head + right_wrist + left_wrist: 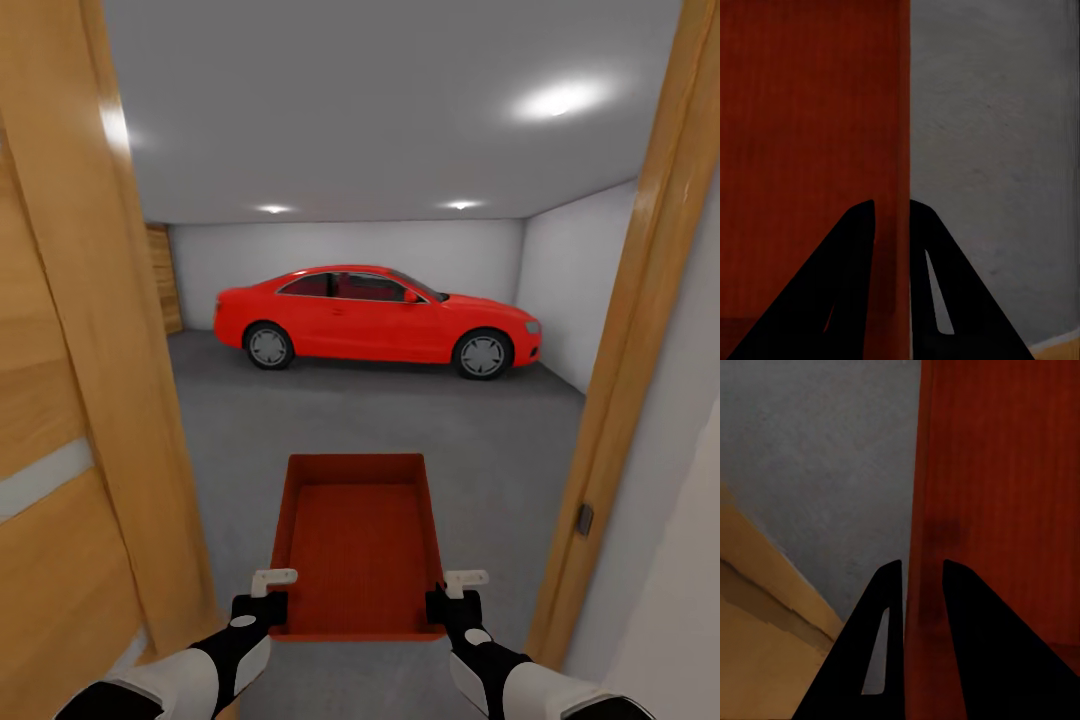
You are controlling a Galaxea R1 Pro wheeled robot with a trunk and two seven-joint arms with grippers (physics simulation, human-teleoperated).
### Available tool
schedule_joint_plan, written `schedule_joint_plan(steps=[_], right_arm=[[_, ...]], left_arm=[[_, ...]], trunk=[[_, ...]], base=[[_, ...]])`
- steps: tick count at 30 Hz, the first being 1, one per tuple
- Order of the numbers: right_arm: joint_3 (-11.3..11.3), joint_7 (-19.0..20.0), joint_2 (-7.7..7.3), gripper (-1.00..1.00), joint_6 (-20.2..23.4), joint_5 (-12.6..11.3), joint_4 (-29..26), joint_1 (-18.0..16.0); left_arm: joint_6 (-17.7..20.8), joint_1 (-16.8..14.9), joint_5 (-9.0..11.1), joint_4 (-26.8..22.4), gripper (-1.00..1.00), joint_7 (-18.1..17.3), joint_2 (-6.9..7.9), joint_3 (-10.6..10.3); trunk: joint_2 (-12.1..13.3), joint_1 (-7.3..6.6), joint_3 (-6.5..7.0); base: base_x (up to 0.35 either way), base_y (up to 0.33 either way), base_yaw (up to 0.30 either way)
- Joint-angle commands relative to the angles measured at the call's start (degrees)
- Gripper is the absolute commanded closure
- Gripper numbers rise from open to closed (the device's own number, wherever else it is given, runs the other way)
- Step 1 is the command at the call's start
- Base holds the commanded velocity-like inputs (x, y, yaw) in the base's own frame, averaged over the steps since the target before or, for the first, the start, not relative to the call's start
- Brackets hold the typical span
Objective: Move the two storage containers from the living room to the garage. In the garage, place one container on the floor and stack the other container on top of it (either order is fine).
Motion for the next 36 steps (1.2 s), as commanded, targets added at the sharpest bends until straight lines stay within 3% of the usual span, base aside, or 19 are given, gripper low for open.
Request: schedule_joint_plan(steps=[1, 15, 25, 36], right_arm=[[-2.6, 0.11, -0.08, 1.0, -0.02, -0.08, 0.14, -0.03], [-2.6, 0.11, -0.08, 1.0, -0.02, -0.08, 0.14, -0.03], [-2.6, 0.02, -0.08, 1.0, 0.03, -0.08, 0.14, -0.03], [-2.6, -0.06, 0.01, 1.0, -0.01, -0.08, 0.14, -0.03]], left_arm=[[-3.2, -0.05, -0.79, -0.22, 1.0, 0.32, 1.47, 2.61], [-3.28, -0.05, -0.79, -0.22, 1.0, 0.32, 1.47, 2.58], [-3.37, -0.05, -0.74, -0.22, 1.0, 0.32, 1.47, 2.62], [-3.29, -0.05, -0.71, -0.22, 1.0, 0.32, 1.47, 2.63]], trunk=[[-0.07, 0.04, -0.09], [-0.07, 0.04, -0.09], [-0.07, 0.04, -0.09], [-0.07, 0.04, -0.09]], base=[[0.261, 0.216, -0.275], [0.188, 0.156, -0.265], [0.007, 0.002, -0.02], [0.28, 0.0, 0.0]])
